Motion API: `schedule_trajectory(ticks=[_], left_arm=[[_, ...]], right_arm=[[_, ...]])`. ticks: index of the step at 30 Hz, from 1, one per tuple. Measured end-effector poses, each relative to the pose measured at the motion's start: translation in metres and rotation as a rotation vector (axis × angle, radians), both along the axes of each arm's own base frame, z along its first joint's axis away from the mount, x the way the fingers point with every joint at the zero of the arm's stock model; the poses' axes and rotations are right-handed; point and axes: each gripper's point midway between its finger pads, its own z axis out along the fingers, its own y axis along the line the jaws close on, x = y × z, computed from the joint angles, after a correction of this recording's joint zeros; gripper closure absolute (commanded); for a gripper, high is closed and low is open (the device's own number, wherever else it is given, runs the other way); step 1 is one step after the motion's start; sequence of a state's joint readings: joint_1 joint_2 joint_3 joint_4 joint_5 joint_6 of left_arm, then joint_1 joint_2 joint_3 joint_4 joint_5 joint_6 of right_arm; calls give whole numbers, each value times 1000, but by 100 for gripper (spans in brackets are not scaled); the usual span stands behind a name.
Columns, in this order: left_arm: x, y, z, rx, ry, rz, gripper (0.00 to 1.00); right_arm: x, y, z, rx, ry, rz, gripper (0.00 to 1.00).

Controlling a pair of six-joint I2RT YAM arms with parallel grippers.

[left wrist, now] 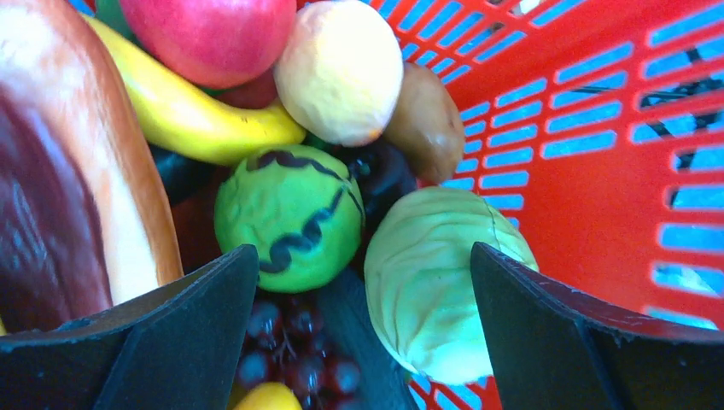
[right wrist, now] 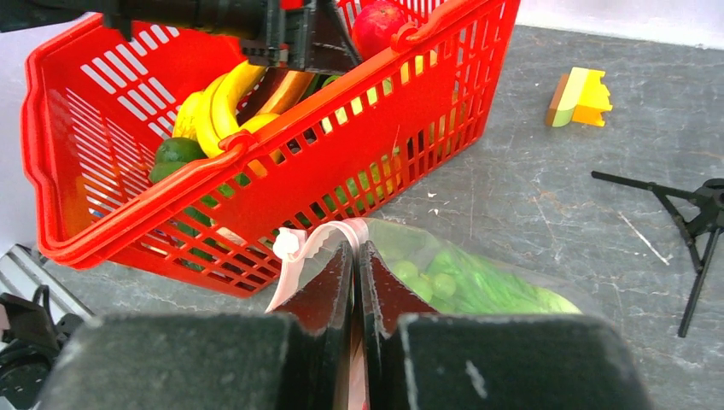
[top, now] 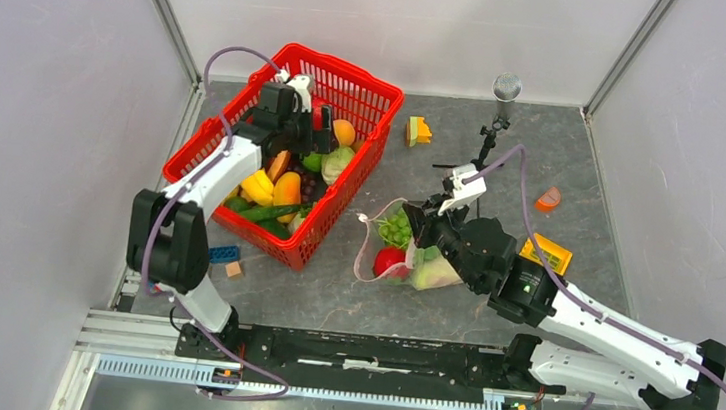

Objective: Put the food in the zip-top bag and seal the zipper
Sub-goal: Pick up the fake fruit from the bin.

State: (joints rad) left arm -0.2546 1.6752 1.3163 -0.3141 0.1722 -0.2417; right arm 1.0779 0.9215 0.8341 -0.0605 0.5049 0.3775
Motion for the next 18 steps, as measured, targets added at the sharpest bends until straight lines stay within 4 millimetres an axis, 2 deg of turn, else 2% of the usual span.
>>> schedule_trajectory(ticks=[2,6,12,18], left_arm=[[-12,2,10,-12,-18,-3,0],[-18,0,20,-11,-16,-15,0],[-21,1,-6,50,65,2,0],[-10,1,-8,74,58,21,0]], right_arm=[[0,-2,0,-21,-16,4,92],[0,-5,3,-51,-46,9,92],[0,-17,12,-41,-72,-21,92],[-2,-16,8,-30,-59,-14,93]])
